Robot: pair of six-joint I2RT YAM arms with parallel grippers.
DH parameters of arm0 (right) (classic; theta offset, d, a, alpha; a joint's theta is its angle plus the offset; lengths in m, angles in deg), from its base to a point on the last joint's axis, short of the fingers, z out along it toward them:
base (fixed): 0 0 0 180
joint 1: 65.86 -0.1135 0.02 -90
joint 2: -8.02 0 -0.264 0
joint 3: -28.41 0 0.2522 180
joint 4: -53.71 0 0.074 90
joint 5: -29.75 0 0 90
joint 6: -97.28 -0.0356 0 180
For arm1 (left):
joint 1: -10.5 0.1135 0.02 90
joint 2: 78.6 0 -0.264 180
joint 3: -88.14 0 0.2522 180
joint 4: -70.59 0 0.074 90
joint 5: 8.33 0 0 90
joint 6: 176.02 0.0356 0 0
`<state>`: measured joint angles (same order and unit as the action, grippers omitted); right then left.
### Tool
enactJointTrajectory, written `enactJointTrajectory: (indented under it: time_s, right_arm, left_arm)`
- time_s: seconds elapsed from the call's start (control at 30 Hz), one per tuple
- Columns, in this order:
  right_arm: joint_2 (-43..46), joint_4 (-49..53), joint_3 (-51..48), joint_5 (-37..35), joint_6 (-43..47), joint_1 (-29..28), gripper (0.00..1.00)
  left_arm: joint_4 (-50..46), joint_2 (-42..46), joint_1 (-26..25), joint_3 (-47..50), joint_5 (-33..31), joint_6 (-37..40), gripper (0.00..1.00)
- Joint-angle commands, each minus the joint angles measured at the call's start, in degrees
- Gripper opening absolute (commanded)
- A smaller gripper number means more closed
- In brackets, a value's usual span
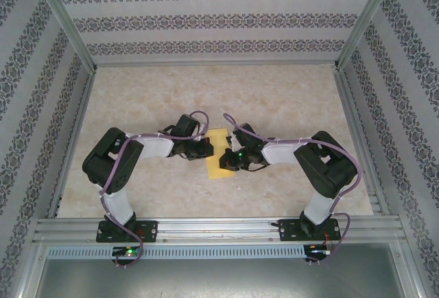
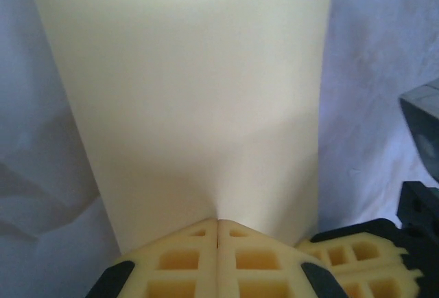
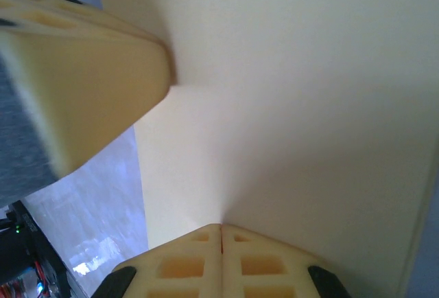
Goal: Fold a paper plane with a square sheet of paper (fold left side to right side)
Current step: First fold the square sheet of paper in half at the center of the table.
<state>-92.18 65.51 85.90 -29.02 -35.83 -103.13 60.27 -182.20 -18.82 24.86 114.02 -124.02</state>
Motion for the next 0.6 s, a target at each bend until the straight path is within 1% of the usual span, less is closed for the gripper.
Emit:
enactJointTrajectory:
  time_s: [0.0,0.33,0.57]
  right_arm:
    - [-4.8,4.9,-2.0,-6.2,2.0,-0.2,0.0]
    - [-5.2,6.2,-2.7,-7.6,3.0,0.4,0.0]
    - [-5.3,6.5,-3.2,-8.1,3.6,0.8,0.0]
  left_arm:
    - [2.3,-0.9,0.7,-0.3,-1.2,0.3,0.0]
    - [1.9,-1.9,2.2,1.0,-6.1,1.6,0.0]
    - [1.8,-3.2,4.5,-1.4,-6.6,2.6,0.0]
